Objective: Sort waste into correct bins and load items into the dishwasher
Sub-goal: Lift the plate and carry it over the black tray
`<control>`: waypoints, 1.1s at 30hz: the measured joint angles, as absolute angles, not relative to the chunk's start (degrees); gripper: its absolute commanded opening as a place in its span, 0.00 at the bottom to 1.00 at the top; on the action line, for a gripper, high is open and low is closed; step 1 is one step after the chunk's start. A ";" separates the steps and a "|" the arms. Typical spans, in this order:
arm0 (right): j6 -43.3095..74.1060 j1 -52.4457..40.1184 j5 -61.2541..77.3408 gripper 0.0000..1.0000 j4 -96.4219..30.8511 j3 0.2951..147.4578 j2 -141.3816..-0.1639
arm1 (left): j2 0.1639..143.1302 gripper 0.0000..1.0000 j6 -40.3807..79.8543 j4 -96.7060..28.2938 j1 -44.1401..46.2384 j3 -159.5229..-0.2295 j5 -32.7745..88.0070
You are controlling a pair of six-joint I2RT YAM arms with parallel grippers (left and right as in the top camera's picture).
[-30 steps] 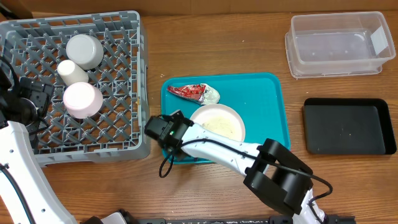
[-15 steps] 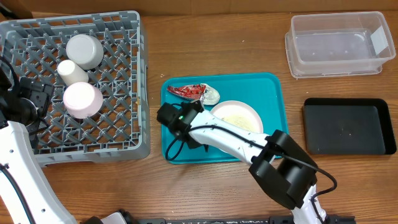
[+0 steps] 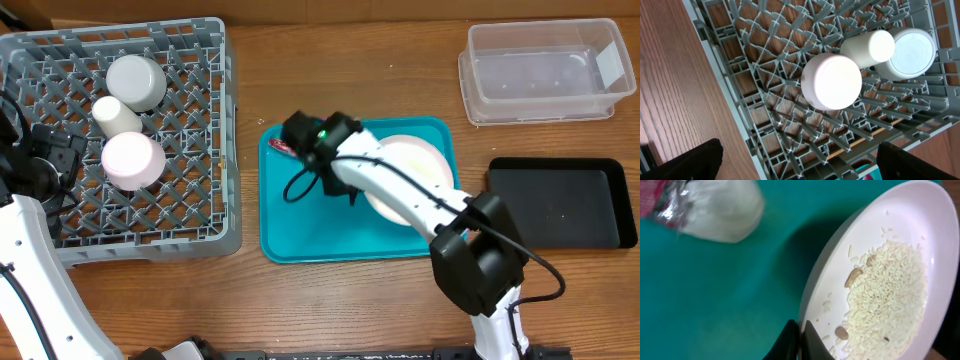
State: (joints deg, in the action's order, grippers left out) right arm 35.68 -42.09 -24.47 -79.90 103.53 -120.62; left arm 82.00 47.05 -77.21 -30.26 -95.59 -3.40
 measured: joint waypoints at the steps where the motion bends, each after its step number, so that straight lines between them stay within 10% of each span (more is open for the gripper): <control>1: 35.83 -41.41 -25.10 0.04 -81.23 104.86 -120.62 | 82.00 1.00 47.05 -77.21 -30.26 -95.59 -3.40; 33: 22.83 7.27 -10.37 0.04 -83.50 119.68 -120.62 | 82.00 1.00 47.05 -77.21 -30.26 -95.59 -3.40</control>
State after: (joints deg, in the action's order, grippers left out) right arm 22.83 7.27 -10.37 -83.50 119.68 -120.62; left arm 82.00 47.05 -77.21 -30.26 -95.59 -3.40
